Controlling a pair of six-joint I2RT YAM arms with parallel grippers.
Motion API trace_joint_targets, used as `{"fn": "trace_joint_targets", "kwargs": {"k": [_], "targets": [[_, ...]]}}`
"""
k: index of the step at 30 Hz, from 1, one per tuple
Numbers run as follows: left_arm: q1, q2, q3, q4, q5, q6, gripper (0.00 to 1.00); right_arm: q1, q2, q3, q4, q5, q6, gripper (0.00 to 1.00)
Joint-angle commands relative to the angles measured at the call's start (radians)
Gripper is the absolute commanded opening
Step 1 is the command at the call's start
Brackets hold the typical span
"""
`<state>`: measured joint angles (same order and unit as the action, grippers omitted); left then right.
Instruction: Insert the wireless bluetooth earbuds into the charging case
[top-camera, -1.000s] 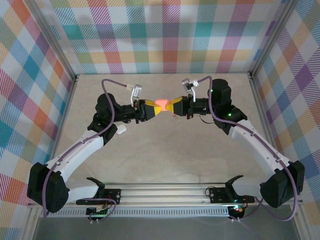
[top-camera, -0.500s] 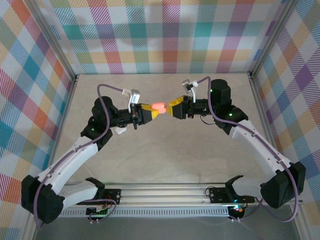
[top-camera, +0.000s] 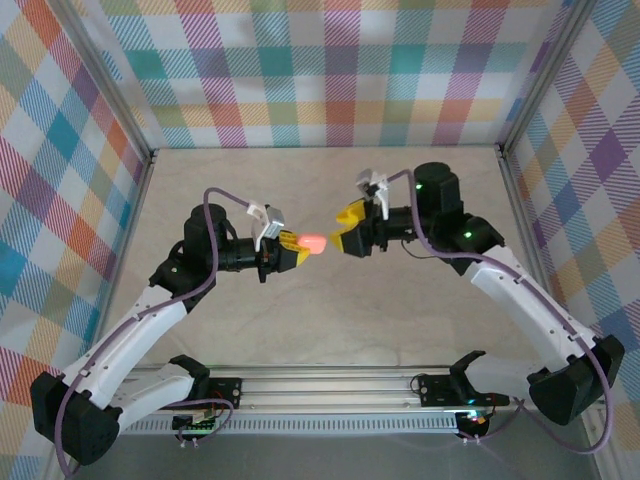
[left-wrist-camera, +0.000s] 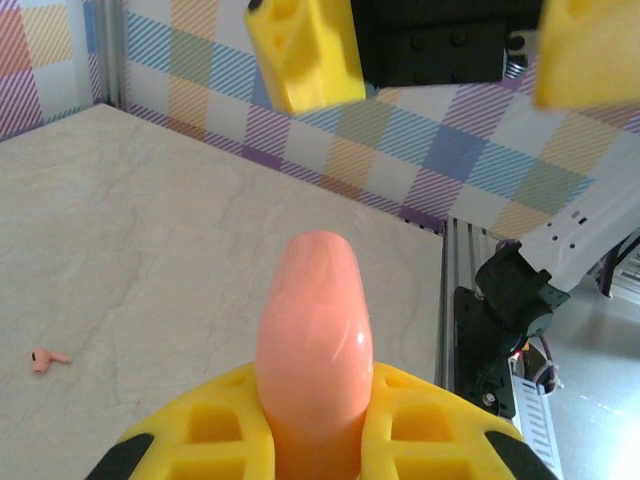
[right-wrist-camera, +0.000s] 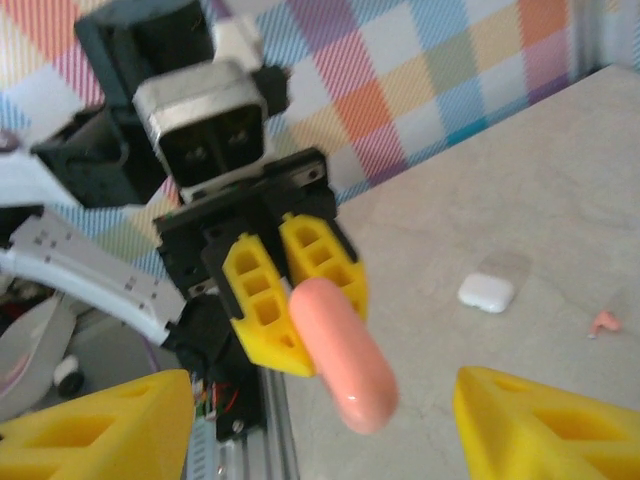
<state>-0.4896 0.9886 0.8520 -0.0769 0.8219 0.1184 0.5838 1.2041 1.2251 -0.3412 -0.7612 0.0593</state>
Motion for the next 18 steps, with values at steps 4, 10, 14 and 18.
{"fn": "trace_joint_targets", "kwargs": {"k": [4, 10, 14, 18], "targets": [[-0.007, -0.012, -0.036, 0.065, 0.114, 0.003, 0.0, 0.056, 0.086, 0.033, -0.139, -0.012, -0.149, 0.73], [-0.007, -0.025, -0.054, 0.096, 0.12, -0.013, 0.0, 0.079, 0.134, 0.057, -0.151, 0.002, -0.15, 0.75], [-0.009, -0.032, -0.062, 0.109, 0.117, -0.016, 0.0, 0.079, 0.156, 0.076, -0.156, 0.056, -0.144, 0.75], [-0.01, -0.034, -0.073, 0.12, 0.119, -0.023, 0.0, 0.077, 0.166, 0.092, -0.163, 0.13, -0.115, 0.75]]}}
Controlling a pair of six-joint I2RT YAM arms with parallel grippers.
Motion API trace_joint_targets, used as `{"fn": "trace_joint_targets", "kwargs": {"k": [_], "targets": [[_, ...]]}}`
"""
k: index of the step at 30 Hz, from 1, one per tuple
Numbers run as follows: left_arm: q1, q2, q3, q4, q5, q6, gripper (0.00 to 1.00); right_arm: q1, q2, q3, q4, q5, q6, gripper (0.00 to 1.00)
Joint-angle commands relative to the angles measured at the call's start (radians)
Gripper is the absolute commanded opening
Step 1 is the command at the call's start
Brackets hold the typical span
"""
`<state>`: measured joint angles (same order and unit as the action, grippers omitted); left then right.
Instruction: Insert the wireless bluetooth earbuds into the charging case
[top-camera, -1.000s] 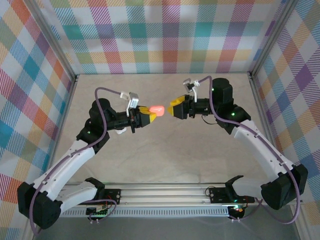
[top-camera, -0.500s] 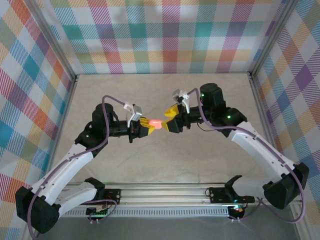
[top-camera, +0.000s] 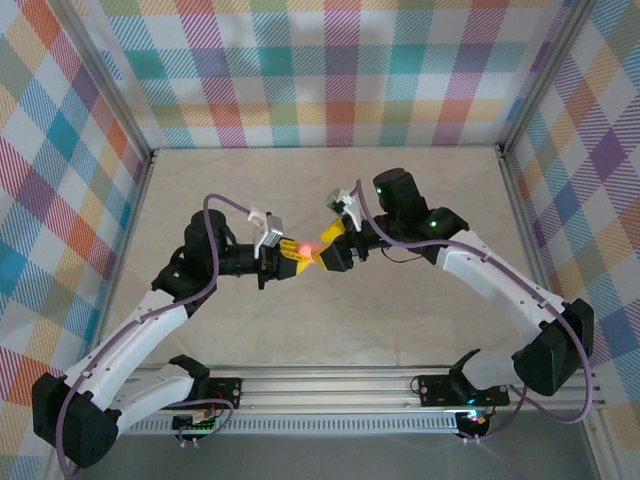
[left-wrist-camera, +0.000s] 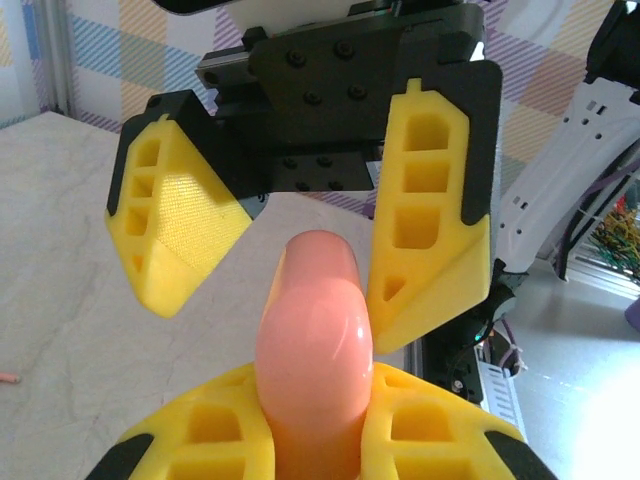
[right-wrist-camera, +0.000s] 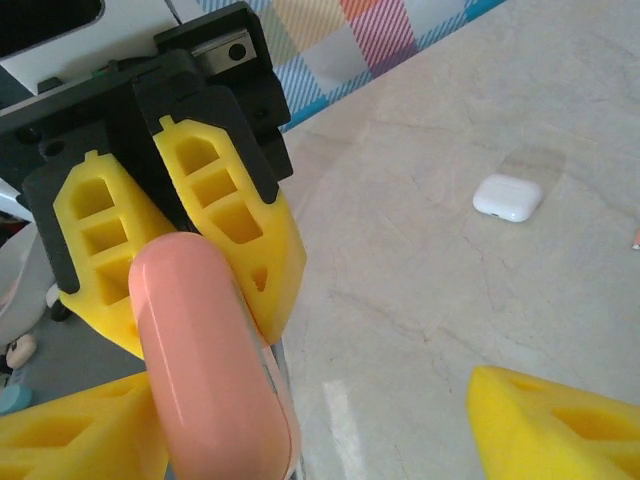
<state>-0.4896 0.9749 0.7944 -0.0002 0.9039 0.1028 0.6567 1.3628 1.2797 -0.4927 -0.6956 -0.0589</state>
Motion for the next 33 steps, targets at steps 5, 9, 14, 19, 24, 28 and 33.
{"fn": "trace_joint_targets", "kwargs": {"k": [5, 9, 14, 19, 24, 28, 33], "targets": [[-0.011, -0.037, -0.04, 0.062, 0.037, -0.021, 0.0, -0.028, 0.013, 0.041, -0.007, 0.108, 0.049, 0.76], [-0.012, -0.047, -0.052, 0.068, 0.043, -0.032, 0.0, -0.081, 0.027, 0.021, 0.038, 0.103, 0.123, 0.75], [-0.012, -0.052, -0.055, 0.06, 0.039, -0.032, 0.0, -0.092, 0.051, 0.02, 0.065, 0.069, 0.165, 0.74], [-0.013, -0.059, -0.062, 0.052, 0.002, -0.025, 0.0, -0.092, 0.058, 0.021, 0.082, 0.059, 0.19, 0.74], [-0.012, -0.065, -0.07, -0.001, -0.091, -0.008, 0.0, -0.104, 0.044, 0.019, 0.098, 0.055, 0.228, 0.73], [-0.012, -0.071, -0.094, -0.023, -0.175, -0.007, 0.0, -0.132, 0.047, 0.033, 0.083, 0.057, 0.268, 0.65], [-0.012, -0.093, -0.14, -0.002, -0.237, -0.028, 0.0, -0.155, 0.085, 0.068, 0.002, 0.172, 0.27, 0.65]]}}
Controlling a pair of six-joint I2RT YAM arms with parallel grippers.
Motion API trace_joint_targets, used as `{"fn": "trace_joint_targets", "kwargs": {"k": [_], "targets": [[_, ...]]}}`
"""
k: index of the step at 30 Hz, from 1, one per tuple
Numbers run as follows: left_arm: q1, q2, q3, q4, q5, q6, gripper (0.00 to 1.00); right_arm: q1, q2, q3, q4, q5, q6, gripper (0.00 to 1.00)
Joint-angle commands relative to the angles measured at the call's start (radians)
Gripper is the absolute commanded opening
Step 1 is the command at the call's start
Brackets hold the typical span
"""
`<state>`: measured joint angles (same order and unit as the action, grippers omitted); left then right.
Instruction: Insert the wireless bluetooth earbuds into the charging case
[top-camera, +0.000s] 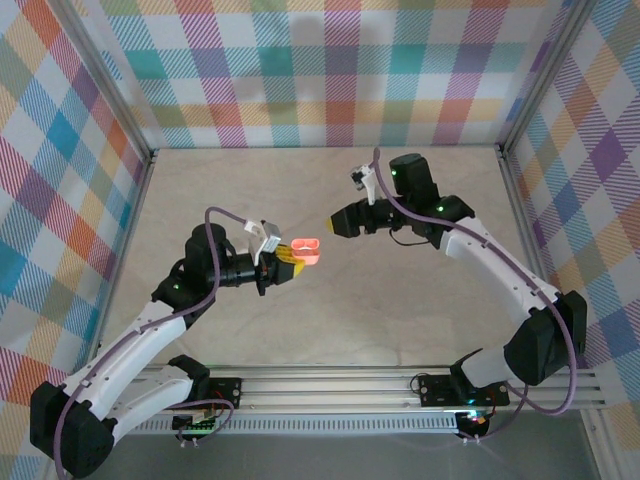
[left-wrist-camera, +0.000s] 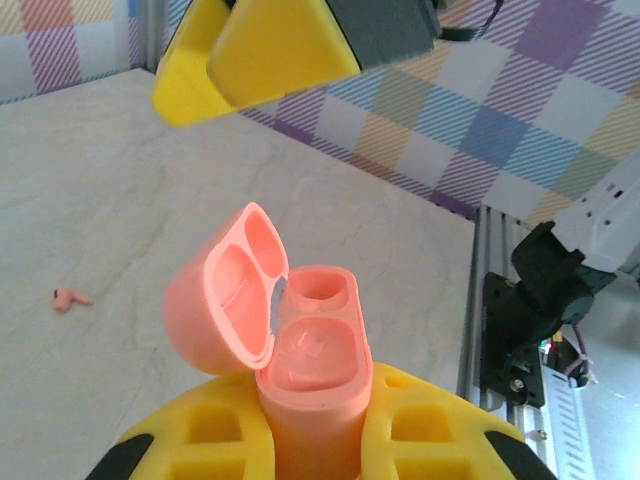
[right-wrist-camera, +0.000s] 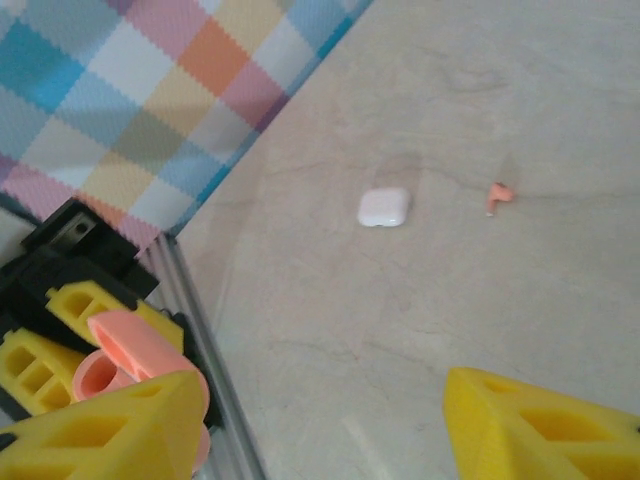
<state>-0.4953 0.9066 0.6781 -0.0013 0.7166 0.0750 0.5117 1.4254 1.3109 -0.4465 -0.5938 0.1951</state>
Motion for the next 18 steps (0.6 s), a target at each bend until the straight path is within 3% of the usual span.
{"fn": "trace_joint_targets", "kwargs": {"k": [1, 8, 13, 18], "targets": [[-0.006, -0.032, -0.029, 0.001, -0.056, -0.001, 0.0, -0.01, 0.032, 0.04, -0.055, 0.091, 0.01, 0.65], [-0.003, -0.084, -0.079, 0.002, -0.124, -0.007, 0.0, -0.01, 0.212, 0.104, -0.201, 0.264, -0.134, 0.65], [0.002, -0.097, -0.114, 0.016, -0.147, -0.013, 0.0, -0.01, 0.426, 0.281, -0.369, 0.328, -0.23, 0.63], [0.006, -0.093, -0.131, 0.04, -0.153, -0.029, 0.0, -0.009, 0.608, 0.454, -0.49, 0.477, -0.273, 0.59]]}}
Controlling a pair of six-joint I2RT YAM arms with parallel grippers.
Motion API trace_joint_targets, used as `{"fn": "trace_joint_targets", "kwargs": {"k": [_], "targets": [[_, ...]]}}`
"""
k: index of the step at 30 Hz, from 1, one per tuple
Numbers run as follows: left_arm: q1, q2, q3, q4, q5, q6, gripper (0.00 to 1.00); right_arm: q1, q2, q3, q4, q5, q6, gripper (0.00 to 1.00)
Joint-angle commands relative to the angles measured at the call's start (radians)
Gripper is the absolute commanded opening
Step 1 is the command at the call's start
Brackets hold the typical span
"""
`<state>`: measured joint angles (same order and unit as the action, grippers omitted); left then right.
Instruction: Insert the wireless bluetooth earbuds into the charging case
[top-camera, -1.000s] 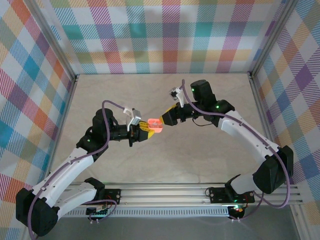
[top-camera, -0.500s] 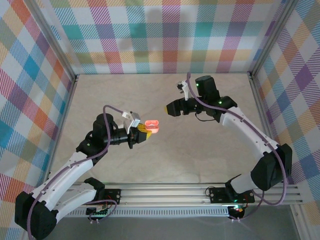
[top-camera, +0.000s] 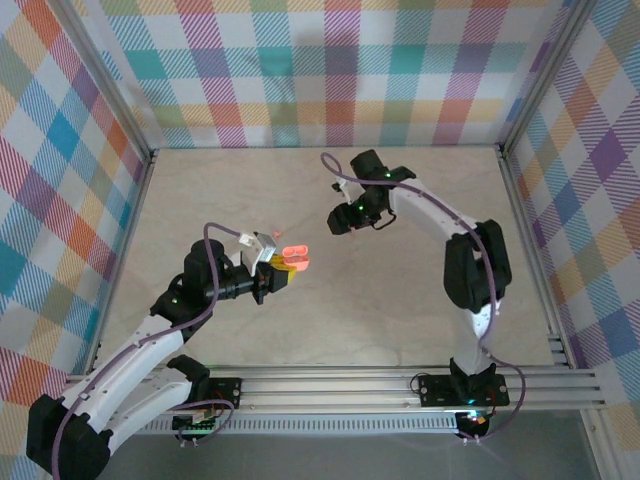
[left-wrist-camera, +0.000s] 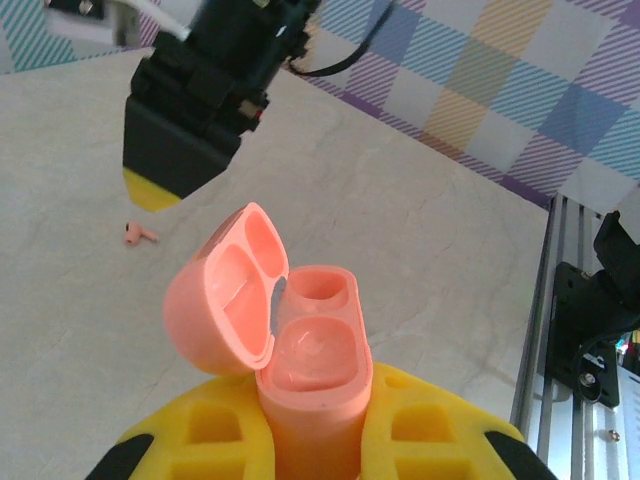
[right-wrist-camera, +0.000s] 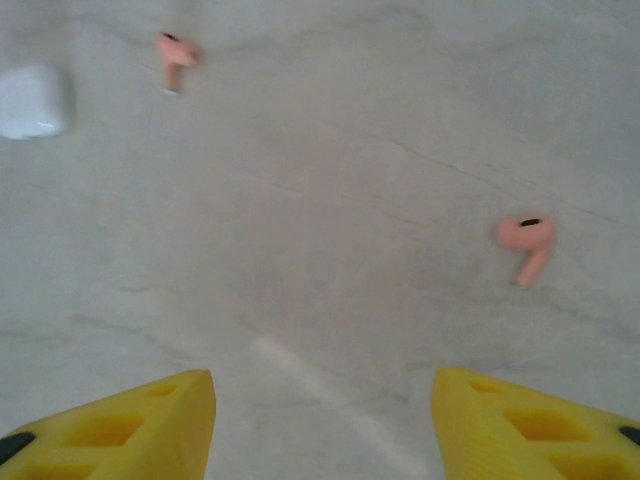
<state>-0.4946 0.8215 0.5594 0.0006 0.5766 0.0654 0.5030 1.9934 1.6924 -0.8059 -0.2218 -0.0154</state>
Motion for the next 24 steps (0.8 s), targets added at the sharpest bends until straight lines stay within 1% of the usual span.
{"fn": "trace_joint_targets", "kwargs": {"k": [1, 6, 8, 11, 17, 24], "targets": [[0.005, -0.007, -0.016, 0.046, -0.014, -0.023, 0.0, 0.0, 0.062, 0.095, -0.144, 0.124, -0.066, 0.59], [0.006, 0.033, -0.054, 0.142, -0.014, -0.068, 0.0, 0.005, 0.161, 0.192, -0.187, 0.181, -0.075, 0.59], [0.006, 0.056, -0.071, 0.2, -0.012, -0.096, 0.0, 0.006, 0.194, 0.222, -0.204, 0.209, -0.112, 0.6], [0.005, 0.091, -0.085, 0.269, -0.012, -0.129, 0.0, 0.006, 0.246, 0.274, -0.237, 0.251, -0.126, 0.61], [0.005, 0.145, -0.072, 0.281, -0.024, -0.131, 0.0, 0.012, 0.321, 0.35, -0.275, 0.286, -0.163, 0.61], [0.006, 0.169, -0.063, 0.289, -0.033, -0.13, 0.0, 0.016, 0.37, 0.411, -0.294, 0.283, -0.194, 0.59]]}}
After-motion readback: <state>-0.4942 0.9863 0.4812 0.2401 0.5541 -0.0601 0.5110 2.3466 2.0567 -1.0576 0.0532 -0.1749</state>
